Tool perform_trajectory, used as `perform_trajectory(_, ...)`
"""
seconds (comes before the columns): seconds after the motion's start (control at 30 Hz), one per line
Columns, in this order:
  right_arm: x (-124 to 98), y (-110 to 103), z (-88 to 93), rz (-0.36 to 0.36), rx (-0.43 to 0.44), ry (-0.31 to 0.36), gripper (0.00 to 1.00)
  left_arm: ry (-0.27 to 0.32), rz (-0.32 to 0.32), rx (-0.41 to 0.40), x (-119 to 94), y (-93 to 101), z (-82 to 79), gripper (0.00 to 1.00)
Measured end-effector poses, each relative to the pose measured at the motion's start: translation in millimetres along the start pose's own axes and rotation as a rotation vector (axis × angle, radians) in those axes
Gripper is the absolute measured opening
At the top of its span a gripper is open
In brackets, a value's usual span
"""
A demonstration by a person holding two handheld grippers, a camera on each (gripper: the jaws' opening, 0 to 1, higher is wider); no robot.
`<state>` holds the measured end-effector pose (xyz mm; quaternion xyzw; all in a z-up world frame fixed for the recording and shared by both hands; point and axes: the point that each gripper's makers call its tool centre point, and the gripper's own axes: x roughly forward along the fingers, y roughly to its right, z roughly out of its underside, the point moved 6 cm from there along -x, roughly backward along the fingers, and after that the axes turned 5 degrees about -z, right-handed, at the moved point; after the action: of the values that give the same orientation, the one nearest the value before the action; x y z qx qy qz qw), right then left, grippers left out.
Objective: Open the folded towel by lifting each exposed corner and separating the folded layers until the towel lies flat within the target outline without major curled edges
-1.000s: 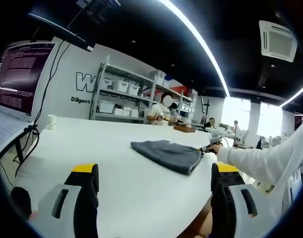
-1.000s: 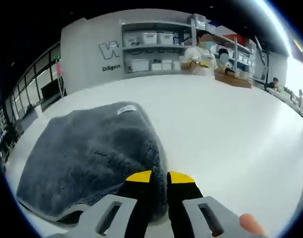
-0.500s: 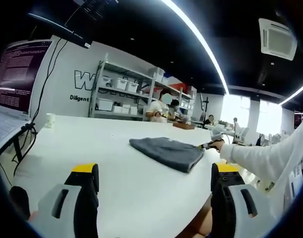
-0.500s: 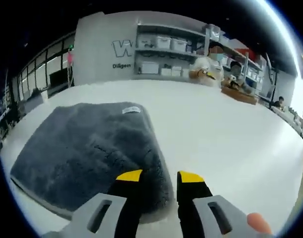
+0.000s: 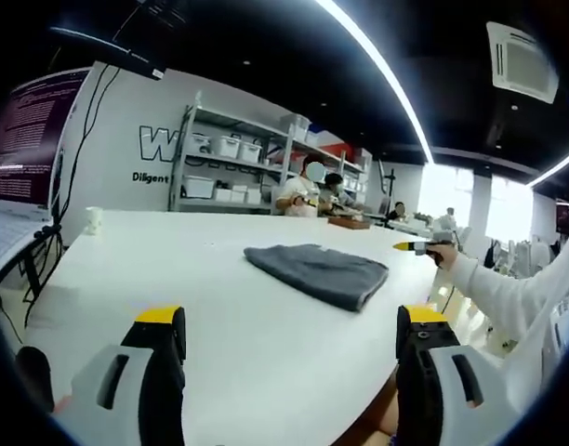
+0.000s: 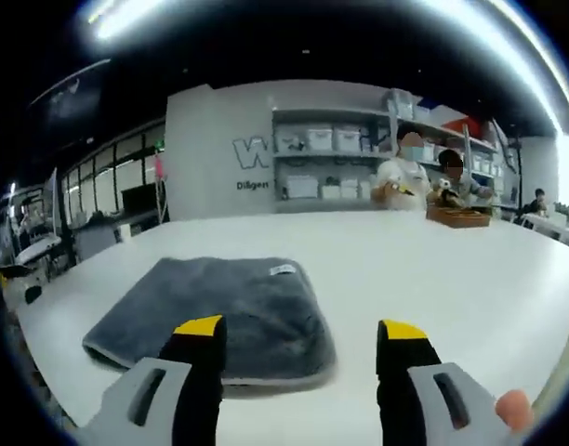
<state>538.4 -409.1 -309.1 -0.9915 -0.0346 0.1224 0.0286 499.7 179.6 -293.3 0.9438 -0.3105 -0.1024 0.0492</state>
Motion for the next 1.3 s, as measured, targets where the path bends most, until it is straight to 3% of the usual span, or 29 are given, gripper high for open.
perform_trajectory(0.17,-24.6,-23.7,-2.2,-0.037,-0.057,0.001,0.81,-0.019,-0.002,0.012,5.8,5.4,4.3,0.93)
perform_trajectory(0.33,-47.4,-45.5,0.5,-0.065,-0.065,-0.011,0.98,-0.045,-0.02,0.044,13.4,10.2,7.8,0.93)
perform_trajectory(0.47,-56.1,-59.6,4.8,-0.116,-0.046,-0.003,0.99,-0.052,-0.02,0.06,14.9,15.2,9.0,0.93)
perform_trajectory(0.53,-60.9,-69.3,14.3,-0.156,-0.014,-0.052,0.99,-0.053,-0.025,0.071,16.4,17.6,8.9,0.93)
perform_trajectory(0.87,-75.5,-78.5,40.1,-0.153,-0.007,-0.142,0.99,-0.079,-0.019,0.087,31.7,30.1,14.3,0.93)
perform_trajectory(1.1,-82.8,-88.2,35.6,-0.178,-0.041,-0.119,0.99,-0.098,-0.004,0.065,45.0,42.6,20.9,0.93)
perform_trajectory(1.3,-94.2,-98.9,25.1,-0.19,-0.078,-0.107,0.99,-0.104,0.038,0.072,61.2,64.3,19.8,0.93)
